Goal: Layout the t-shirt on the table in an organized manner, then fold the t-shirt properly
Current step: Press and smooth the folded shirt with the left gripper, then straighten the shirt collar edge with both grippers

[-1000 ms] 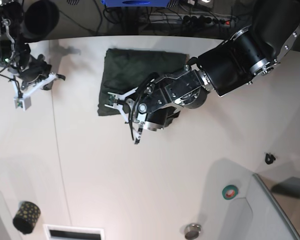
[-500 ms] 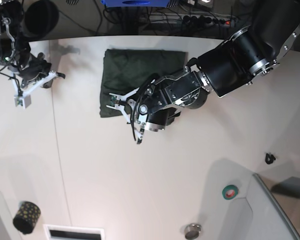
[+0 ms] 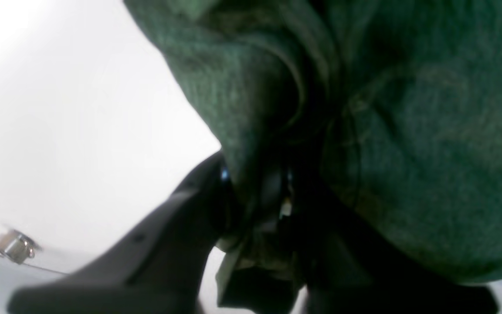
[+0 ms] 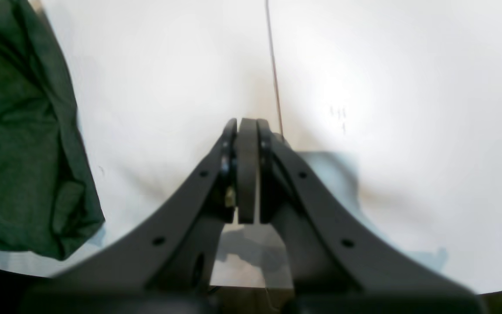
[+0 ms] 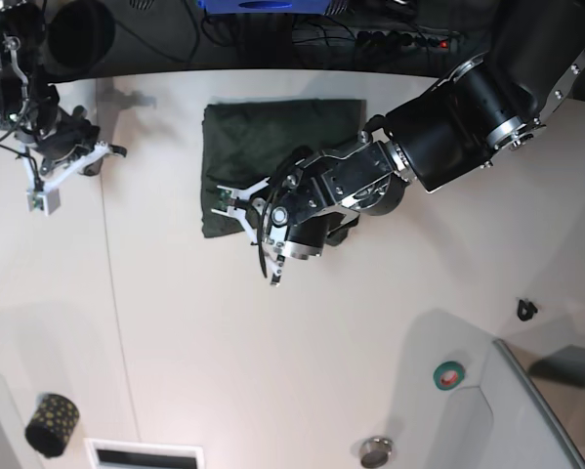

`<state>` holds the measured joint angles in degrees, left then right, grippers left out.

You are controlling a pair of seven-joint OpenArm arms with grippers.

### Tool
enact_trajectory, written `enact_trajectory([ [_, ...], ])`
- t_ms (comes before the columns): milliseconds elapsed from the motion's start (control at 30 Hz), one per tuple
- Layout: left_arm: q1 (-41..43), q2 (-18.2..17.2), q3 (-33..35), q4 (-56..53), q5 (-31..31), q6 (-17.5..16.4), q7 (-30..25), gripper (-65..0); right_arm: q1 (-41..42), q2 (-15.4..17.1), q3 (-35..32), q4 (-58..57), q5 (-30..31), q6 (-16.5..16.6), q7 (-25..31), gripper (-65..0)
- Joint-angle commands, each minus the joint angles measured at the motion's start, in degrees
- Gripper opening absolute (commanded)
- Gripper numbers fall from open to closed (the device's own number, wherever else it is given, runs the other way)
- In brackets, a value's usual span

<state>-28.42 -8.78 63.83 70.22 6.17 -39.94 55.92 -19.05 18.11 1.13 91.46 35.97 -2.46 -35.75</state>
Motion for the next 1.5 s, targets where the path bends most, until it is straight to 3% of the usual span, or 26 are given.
enact_trajectory([
  [0,-1.51,0.38,-0.32,0.86,0.55,-0.06,0.21,-50.2,0.37,0.75,0.41,0.80,0.30,0.48,0.89,-64.8],
  [133,-1.68,0.38,-0.67,1.04,0.55,-0.06,0.21,-27.0,0.45,0.84,0.41,0.80,0.30,0.48,0.89,-64.8],
  [300,-3.44,0.38,-0.76,1.13,0.55,-0.06,0.21,-10.9,0.45,0.84,0.41,0.80,0.30,0.48,0.89,-64.8],
  [567,-6.61,-0.06,-1.11,4.64,0.37,-0.06,0.47,-10.0,0.45,1.01,0.24,0.80,0.30,0.48,0.89,-64.8],
  [767,-5.47,-0.67,-6.56,8.95,0.02,-0.06,0.65,-10.0,1.07,1.01,0.06,0.80,0.30,0.48,0.63,-64.8],
  [900,-4.23,-1.29,-6.03,9.13,0.02,-0.06,3.64,-10.0,1.77,1.01,0.06,0.80,0.30,0.48,0.63,-64.8],
  [1367,-1.25,-3.40,-6.82,10.71,0.46,-0.06,3.55,-10.0,2.65,0.84,-0.11,1.16,0.30,0.57,0.63,-64.8],
  [1467,-0.81,-3.49,-12.10,13.43,0.37,-0.06,3.55,-10.0,2.39,0.84,-0.20,2.65,0.30,2.59,0.63,-64.8],
])
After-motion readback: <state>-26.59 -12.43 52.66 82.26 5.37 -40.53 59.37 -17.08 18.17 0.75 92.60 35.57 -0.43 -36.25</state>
